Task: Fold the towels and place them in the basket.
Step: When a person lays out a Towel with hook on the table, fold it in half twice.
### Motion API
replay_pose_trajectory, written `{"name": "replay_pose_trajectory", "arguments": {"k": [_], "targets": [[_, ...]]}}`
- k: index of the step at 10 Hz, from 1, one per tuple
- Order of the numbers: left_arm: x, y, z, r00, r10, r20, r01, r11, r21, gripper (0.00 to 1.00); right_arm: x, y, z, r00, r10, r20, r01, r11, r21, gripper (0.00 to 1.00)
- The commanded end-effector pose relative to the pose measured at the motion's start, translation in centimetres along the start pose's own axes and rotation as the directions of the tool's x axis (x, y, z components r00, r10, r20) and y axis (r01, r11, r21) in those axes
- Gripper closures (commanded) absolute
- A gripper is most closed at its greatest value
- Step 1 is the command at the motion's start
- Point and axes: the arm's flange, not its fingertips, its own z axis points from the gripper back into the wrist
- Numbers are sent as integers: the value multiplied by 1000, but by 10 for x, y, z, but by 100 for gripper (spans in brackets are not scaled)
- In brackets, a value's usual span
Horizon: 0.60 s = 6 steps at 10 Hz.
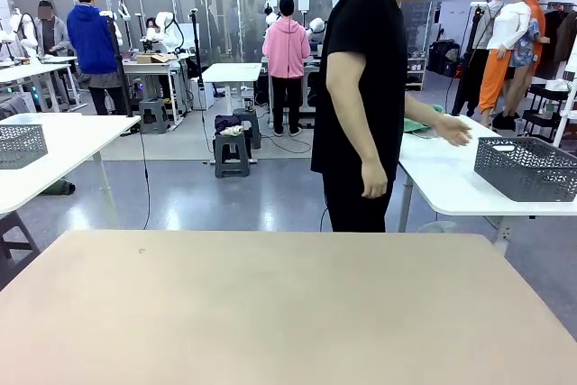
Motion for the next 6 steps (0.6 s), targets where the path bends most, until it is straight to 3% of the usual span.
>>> {"name": "replay_pose_trajectory", "arguments": {"k": [1, 6], "targets": [[3, 0, 0, 1000, -10, 14, 10, 1000, -4, 0, 1, 0, -1, 1000, 18, 4, -18, 1000, 6, 0], [3, 0, 0, 1000, -10, 14, 10, 1000, -4, 0, 1, 0, -1, 1000, 18, 4, -18, 1000, 6, 0]]}}
